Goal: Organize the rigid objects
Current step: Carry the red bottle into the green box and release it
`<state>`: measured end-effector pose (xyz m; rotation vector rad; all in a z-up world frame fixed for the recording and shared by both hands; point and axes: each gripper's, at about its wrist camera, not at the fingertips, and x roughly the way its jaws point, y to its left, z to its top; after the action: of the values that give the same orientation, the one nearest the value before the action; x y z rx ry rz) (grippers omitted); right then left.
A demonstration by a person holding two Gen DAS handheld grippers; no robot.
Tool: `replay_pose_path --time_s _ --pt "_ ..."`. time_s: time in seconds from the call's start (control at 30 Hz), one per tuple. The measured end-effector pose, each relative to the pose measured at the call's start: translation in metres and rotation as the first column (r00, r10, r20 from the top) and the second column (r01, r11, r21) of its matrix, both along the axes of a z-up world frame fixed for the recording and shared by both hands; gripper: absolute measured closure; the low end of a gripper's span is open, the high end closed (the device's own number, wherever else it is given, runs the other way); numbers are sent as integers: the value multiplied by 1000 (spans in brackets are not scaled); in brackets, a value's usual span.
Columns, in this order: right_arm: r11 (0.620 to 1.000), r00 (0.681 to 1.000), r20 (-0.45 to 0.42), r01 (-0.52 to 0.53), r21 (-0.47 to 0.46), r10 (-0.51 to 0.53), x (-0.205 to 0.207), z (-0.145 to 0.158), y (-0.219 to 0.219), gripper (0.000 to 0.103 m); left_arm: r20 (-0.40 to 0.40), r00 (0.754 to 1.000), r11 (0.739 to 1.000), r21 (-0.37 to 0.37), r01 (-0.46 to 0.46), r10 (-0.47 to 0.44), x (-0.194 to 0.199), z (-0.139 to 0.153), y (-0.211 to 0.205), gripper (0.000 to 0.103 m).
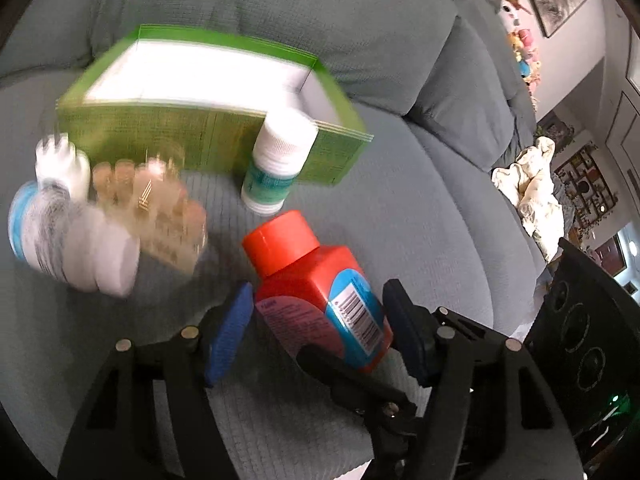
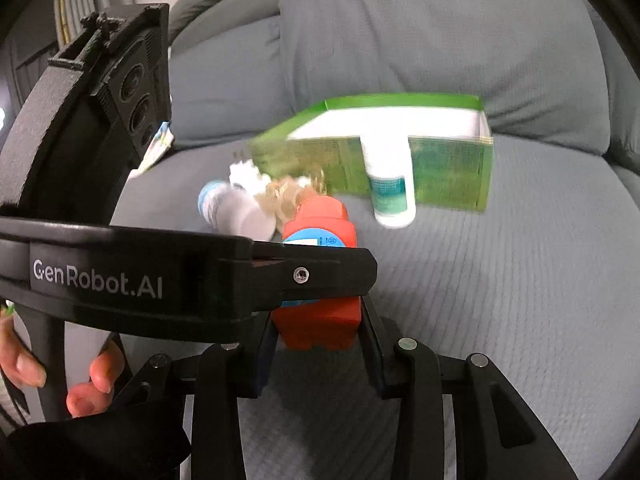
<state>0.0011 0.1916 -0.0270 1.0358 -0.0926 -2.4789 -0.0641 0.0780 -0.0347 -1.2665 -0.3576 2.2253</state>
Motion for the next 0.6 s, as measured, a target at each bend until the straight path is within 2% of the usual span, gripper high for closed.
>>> replay_pose_path --time_s 0.2,0.37,0.5,0.6 --pt "1000 996 -85 -2 -3 2 -22 37 1 64 -88 996 1000 6 -3 3 -24 42 -8 38" --pt "1000 991 -132 -5 -13 3 -57 69 -4 64 -134 991 1000 20 -14 17 -56 69 -12 38" --pt "1000 990 -143 -5 -28 1 -91 82 -8 64 -140 990 999 23 -26 29 -87 78 -19 38" --pt "999 993 -118 -8 -48 2 -120 81 -9 64 -102 994 999 41 -34 38 -113 71 -22 39"
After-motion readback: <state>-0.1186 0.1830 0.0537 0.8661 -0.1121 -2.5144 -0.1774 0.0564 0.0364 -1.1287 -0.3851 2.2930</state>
